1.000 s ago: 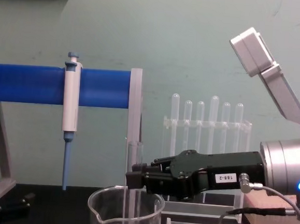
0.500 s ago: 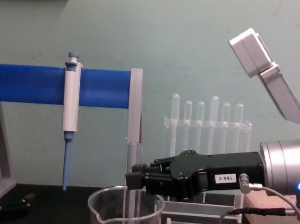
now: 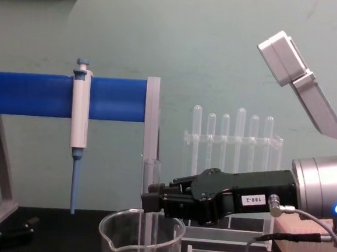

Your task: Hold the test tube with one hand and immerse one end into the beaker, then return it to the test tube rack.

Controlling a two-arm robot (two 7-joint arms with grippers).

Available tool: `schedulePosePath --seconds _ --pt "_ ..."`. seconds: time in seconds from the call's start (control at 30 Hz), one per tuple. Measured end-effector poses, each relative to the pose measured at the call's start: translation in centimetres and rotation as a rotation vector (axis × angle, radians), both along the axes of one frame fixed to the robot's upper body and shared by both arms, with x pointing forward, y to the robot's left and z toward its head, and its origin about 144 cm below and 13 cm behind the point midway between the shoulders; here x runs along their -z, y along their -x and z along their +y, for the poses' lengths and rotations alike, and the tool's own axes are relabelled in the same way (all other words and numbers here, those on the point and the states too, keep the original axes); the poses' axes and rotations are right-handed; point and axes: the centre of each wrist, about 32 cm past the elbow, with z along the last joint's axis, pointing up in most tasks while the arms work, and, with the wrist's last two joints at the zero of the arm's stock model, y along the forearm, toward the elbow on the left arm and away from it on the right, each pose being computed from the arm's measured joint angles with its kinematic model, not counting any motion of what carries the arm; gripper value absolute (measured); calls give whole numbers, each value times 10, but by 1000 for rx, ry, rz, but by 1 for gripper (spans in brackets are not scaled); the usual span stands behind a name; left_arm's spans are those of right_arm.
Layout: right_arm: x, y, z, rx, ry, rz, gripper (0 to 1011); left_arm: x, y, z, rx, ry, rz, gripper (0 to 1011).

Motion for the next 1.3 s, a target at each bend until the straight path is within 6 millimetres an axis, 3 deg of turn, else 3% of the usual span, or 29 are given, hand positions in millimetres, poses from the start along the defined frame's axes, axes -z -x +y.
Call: schedulePosePath --seconds 1.3 --pt "0 0 0 0 -1 0 234 0 0 0 0 0 0 1000"
